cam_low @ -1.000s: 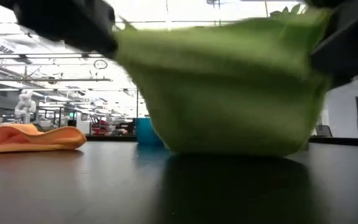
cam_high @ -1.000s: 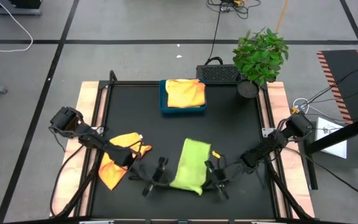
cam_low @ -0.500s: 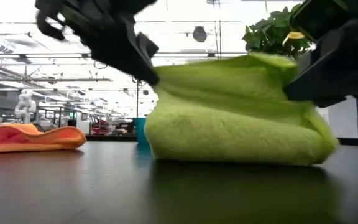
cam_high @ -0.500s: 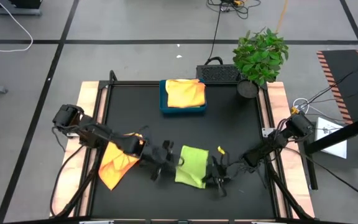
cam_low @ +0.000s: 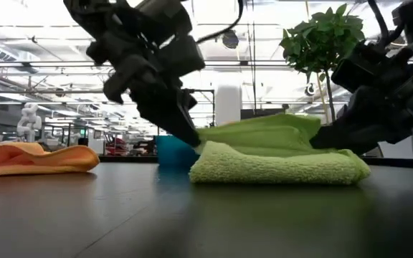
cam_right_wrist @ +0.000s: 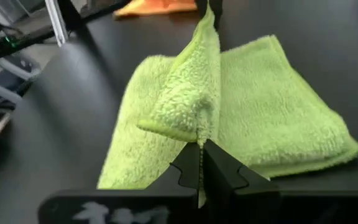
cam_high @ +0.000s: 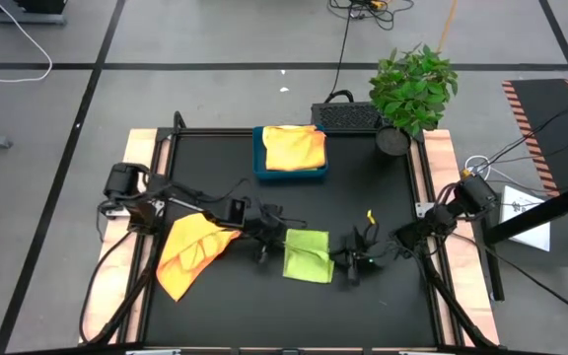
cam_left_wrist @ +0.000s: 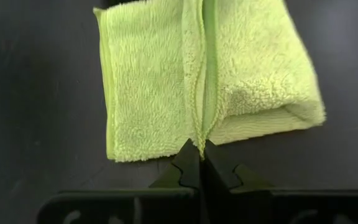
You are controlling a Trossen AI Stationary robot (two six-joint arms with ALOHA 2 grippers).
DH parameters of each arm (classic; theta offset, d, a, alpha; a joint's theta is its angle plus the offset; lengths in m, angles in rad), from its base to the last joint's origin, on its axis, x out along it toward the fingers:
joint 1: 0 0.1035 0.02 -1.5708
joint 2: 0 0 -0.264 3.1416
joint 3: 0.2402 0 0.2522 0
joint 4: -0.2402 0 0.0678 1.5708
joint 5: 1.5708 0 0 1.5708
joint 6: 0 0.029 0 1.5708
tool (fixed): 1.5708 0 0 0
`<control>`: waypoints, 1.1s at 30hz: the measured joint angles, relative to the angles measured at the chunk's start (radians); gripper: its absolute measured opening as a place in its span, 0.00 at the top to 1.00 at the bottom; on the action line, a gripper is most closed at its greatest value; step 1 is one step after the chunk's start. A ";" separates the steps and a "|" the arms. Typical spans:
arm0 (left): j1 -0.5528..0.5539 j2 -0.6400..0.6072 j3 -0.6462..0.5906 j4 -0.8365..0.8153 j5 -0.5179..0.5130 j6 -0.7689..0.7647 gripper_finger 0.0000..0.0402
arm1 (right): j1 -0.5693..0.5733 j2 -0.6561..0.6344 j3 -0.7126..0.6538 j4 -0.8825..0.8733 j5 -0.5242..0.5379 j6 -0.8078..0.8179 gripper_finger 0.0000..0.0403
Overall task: Fold microfiber towels
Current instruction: Fold the green microfiber cloth, then stack the green microfiber cloth on top of the orange microfiber cloth in the blue bin
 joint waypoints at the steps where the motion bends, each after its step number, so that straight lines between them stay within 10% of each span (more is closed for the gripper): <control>1: 0.003 0.010 0.000 0.009 0.000 0.000 1.00 | -0.005 0.001 0.000 -0.004 -0.003 -0.005 1.00; 17: 0.005 -0.025 -0.001 0.009 -0.140 -0.070 0.86 | -0.105 0.001 -0.001 -0.028 0.000 -0.008 0.68; 33: -0.033 -0.146 0.000 0.039 -0.209 -0.179 0.81 | -0.084 -0.177 0.007 -0.006 -0.054 -0.323 0.67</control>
